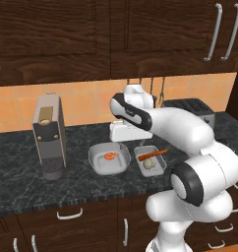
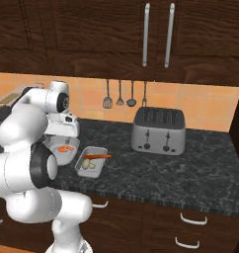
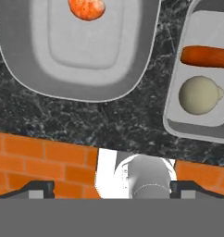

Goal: Take the meat container that has the shrimp and place it on the second highest rack of the freezer. Then take the vegetable container that has the mushroom and carrot and place it on the highest rack of the freezer.

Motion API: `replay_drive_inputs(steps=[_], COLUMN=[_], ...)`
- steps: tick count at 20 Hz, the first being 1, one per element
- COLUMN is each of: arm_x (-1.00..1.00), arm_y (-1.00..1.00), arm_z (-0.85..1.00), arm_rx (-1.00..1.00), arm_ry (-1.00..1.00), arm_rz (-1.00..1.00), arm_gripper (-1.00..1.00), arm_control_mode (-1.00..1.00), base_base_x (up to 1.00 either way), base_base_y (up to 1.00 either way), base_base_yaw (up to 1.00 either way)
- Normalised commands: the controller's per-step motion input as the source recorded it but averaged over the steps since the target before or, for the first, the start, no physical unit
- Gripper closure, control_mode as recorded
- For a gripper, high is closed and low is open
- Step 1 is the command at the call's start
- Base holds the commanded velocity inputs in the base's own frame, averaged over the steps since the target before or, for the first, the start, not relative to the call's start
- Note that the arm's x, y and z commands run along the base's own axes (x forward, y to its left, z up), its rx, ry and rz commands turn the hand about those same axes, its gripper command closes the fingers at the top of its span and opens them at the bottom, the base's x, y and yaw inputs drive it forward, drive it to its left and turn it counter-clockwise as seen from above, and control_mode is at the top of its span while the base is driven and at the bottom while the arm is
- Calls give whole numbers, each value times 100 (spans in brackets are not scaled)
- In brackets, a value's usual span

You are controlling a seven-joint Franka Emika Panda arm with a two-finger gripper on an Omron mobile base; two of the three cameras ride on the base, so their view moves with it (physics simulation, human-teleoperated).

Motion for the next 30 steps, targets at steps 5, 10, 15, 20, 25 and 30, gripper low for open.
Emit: replay_drive_inputs(steps=[5,10,15,20,25,30], arm_x=[9,21,11,1,0,0], arm_y=[6,0,9,28,6,0], arm_z=[-46,-42,-56,-32,0,0], arm_rx=[7,5,0,0,-2,-3], arm_ry=[-12,-11,0,0,0,2], arm_rz=[0,0,0,-7,-32,-30], arm_gripper=[-100,-100,-100,-100,-100,-100], arm_control_mode=[-100,-100,-100,-100,-100,-100], base_base_x=[0,0,0,0,0,0], base_base_y=[0,0,0,0,0,0], base_base_yaw=[0,0,0,0,0,0])
